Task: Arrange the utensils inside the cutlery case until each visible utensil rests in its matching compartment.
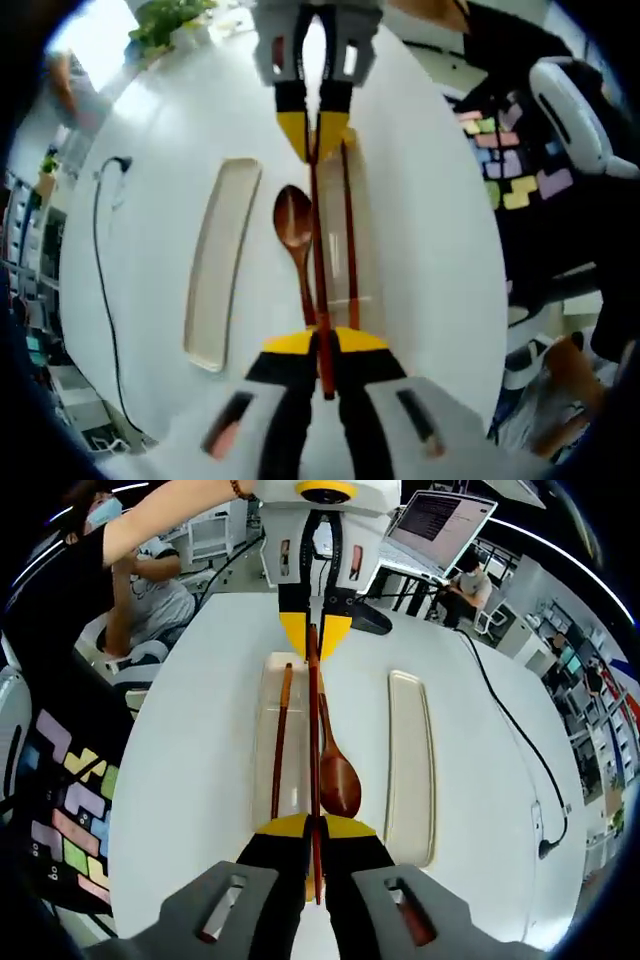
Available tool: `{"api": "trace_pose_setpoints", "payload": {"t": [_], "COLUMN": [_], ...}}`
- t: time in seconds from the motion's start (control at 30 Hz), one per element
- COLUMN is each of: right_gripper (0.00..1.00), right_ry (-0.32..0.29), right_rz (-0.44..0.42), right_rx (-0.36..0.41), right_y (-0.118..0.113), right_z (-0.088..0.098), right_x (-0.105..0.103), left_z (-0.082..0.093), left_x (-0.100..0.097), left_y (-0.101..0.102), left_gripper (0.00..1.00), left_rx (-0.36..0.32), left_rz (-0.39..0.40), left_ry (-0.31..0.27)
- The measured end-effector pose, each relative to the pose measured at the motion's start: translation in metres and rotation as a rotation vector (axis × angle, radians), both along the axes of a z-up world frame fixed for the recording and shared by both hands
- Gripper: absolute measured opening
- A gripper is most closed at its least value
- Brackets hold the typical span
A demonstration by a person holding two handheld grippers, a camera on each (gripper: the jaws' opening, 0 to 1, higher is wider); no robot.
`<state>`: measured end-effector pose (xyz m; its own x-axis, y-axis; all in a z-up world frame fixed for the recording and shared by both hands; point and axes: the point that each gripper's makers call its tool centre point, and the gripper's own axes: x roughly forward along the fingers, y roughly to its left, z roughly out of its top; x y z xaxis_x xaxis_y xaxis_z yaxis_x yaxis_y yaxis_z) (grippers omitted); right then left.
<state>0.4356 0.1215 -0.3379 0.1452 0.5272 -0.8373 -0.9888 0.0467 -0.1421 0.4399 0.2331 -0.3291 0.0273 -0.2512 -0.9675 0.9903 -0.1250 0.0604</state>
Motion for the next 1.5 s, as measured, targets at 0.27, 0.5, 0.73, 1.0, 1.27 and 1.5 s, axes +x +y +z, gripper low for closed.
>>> {"api": "trace_pose_setpoints", "payload": {"t": [0.27,0.5,0.73,1.0,1.27,1.5], "right_gripper": [0.02,0.02,0.02,0.02,0.03,0.04], "right_ry": [0.037,0.086,0.099,0.115,0.124,0.106], "right_rz": [0.008,-0.013,-0.008,-0.027,-0.020,-0.001], "right_rx": [-0.024,-0.012,-0.016,-0.023,-0.018,0.015], "right_y": [-0.001,-0.001,0.000,0.002,0.000,-0.001], "right_z": [-0.015,-0.021,-0.025,-0.031,-0.032,-0.023], "right_x": [-0.004,-0.006,-0.008,-0.006,-0.008,-0.013], "left_z": [-0.022,-0.027,-0.037,-0.038,-0.041,-0.035], "left_x": [-0.003,-0.003,-0.007,-0.002,-0.004,-0.002], "left_y": [0.000,0.000,0.002,0.004,0.003,0.005], "left_gripper": [0.05,0.06,0.06,0.06,0.06,0.09], "left_rx": [0.023,0.027,0.018,0.010,0.007,-0.010], "left_rz": [-0.012,-0.009,0.002,0.000,0.003,0.002], "left_ry": [0.046,0.061,0.081,0.064,0.058,0.039]}}
